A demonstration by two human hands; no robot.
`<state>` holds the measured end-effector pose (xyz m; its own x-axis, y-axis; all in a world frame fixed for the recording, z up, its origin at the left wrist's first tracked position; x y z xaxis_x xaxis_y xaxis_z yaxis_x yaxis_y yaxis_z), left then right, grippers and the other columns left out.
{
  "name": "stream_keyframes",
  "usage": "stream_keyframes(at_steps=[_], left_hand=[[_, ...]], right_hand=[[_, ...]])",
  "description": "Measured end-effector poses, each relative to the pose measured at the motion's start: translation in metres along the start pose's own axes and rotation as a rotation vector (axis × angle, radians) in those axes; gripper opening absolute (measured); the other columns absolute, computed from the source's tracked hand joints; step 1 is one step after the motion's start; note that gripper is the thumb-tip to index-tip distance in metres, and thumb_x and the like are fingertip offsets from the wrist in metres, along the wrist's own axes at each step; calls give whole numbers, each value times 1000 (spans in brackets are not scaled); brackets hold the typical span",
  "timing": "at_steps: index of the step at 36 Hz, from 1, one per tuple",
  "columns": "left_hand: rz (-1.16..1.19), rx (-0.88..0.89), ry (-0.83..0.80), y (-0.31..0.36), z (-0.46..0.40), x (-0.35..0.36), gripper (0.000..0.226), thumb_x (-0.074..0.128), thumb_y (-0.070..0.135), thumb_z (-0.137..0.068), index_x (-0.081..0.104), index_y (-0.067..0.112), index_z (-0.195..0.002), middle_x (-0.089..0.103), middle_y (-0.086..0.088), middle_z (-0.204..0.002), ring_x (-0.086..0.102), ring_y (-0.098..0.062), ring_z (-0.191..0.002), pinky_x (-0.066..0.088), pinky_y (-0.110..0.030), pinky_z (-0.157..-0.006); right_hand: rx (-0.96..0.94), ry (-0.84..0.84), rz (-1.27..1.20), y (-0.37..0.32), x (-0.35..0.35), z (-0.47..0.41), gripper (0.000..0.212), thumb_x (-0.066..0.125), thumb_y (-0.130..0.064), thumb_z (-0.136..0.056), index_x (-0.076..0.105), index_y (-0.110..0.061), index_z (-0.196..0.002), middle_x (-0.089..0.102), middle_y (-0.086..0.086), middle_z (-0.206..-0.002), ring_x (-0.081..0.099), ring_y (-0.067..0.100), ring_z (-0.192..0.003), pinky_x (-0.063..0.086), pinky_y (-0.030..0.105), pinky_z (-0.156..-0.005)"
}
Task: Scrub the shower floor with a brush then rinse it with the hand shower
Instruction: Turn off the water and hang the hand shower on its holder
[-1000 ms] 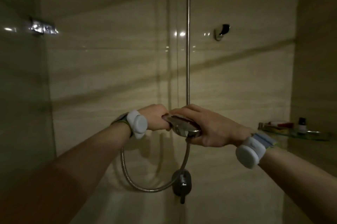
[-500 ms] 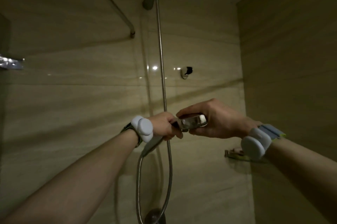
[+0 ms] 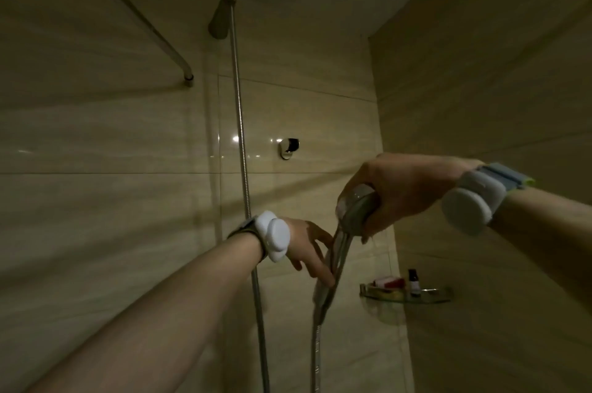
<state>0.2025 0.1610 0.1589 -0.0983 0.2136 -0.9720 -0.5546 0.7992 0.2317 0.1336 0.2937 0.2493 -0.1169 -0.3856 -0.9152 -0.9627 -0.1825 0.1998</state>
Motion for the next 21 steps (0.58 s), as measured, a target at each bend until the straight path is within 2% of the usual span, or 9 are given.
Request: stream_keyframes(at_steps=[3,5,9,11,15,18,21], left_hand=[[-175,-85,19,-8,-3,-7,92,81,59,-65,39,40,-144,71,8,-119,67,-13,-105,55,-37,-95],[-269,-159,65,-15,-4,-16,99,75,67,-63,30,44,-147,70,7,-121,66,-15,-106,53,-39,-97],[-337,-264,175,-23,1,-38,96,73,57,-77,20,35,-154,58,3,-140,56,-19,-124,44,-38,-107],[-361,-285,253,-24,9,-53,92,71,51,-82,19,30,-155,51,1,-146,51,-21,-130,42,-34,-107],[-366,-312,331,-31,15,-78,90,70,46,-84,20,26,-156,49,0,-147,52,-22,-129,45,-33,-103],[-395,-339,396,-36,23,-100,84,71,42,-85,25,25,-154,55,0,-142,55,-22,-125,46,-34,-103],[-401,-347,433,-42,28,-118,78,71,38,-85,31,24,-151,58,-1,-136,57,-22,-121,47,-34,-102]], right_hand=[[34,46,171,1,-19,0,43,81,-43,-80,67,-35,-121,72,-12,-103,68,5,-90,60,34,-86],[59,111,256,1,-34,-3,43,80,-44,-82,66,-34,-121,72,-10,-101,68,7,-86,61,33,-81],[152,326,392,-6,-66,-10,38,76,-42,-86,67,-34,-122,68,-6,-91,67,14,-76,61,32,-69],[194,436,434,-10,-79,-16,33,73,-37,-88,68,-33,-121,67,-4,-87,66,16,-72,61,34,-67],[230,626,479,-11,-95,-32,24,69,-29,-90,69,-31,-114,63,-2,-79,63,21,-68,58,35,-62],[244,696,461,-6,-100,-52,23,65,-25,-93,67,-30,-115,62,-1,-80,61,22,-69,49,31,-58],[253,757,437,3,-107,-69,25,64,-22,-93,66,-30,-117,64,1,-82,62,24,-70,51,32,-60]])
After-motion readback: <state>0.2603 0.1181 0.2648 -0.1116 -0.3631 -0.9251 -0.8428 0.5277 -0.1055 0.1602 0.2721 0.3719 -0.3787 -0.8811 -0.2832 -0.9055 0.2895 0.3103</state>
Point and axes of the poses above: each hand's wrist, its own z-axis away from the middle knuckle, its own x-axis out of the palm, y = z × x, the point moved 9 cm from there along -z, towards the middle knuckle
